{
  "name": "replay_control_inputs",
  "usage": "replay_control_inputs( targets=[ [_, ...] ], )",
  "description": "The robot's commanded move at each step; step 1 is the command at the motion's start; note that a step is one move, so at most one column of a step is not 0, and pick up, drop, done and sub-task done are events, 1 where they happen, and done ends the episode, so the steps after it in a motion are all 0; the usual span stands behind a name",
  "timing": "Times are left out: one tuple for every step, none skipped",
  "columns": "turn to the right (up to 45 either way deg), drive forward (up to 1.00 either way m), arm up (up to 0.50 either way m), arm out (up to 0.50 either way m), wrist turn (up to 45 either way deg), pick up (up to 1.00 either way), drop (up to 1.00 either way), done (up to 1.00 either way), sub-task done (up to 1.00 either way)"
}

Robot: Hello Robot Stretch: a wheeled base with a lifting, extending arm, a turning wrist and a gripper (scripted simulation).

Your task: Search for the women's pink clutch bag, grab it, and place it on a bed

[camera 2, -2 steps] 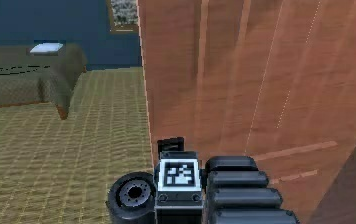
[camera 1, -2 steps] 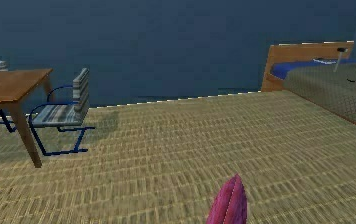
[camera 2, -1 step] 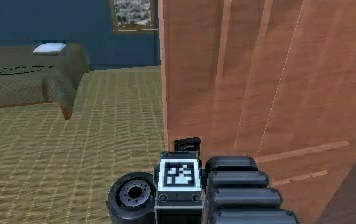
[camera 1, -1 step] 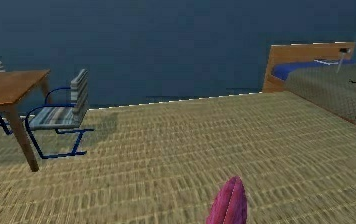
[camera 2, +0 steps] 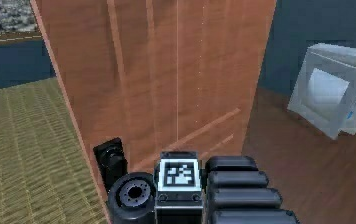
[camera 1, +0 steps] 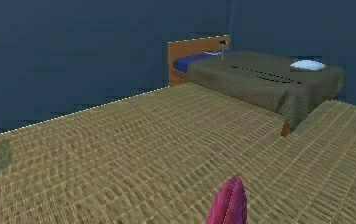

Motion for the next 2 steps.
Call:
replay_control_inputs(
  targets=[
    [3.0, 0.00, 0.00, 0.00, 0.0, 0.00, 0.00, 0.00, 0.00],
    [0.0, 1.00, 0.00, 0.00, 0.0, 0.00, 0.00, 0.00, 0.00]
  ],
)
